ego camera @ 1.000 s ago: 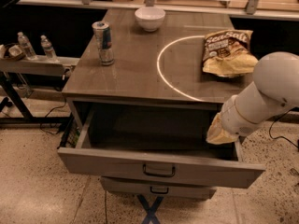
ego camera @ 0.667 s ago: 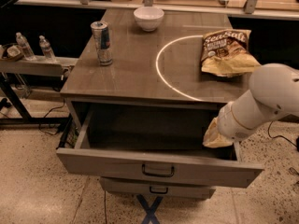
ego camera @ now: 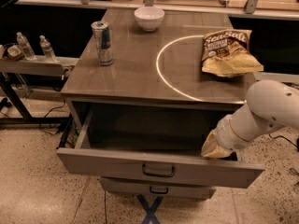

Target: Open top drawer

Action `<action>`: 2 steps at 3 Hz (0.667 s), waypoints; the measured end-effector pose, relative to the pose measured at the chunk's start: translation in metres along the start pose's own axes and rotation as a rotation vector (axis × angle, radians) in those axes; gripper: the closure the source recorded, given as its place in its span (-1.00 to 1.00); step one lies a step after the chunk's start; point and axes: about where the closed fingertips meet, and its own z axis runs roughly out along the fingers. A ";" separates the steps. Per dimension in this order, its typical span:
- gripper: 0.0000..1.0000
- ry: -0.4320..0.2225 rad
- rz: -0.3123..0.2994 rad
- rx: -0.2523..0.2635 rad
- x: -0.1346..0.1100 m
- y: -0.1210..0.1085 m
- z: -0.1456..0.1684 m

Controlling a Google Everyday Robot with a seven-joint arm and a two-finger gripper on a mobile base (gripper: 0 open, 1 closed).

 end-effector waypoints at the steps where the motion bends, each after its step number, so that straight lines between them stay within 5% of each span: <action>1: 1.00 0.000 0.018 -0.028 0.012 0.017 0.003; 2: 1.00 -0.002 0.061 -0.100 0.028 0.066 0.001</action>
Offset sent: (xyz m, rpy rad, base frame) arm -0.1097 -0.0343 -0.0216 0.0229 0.1819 -0.0359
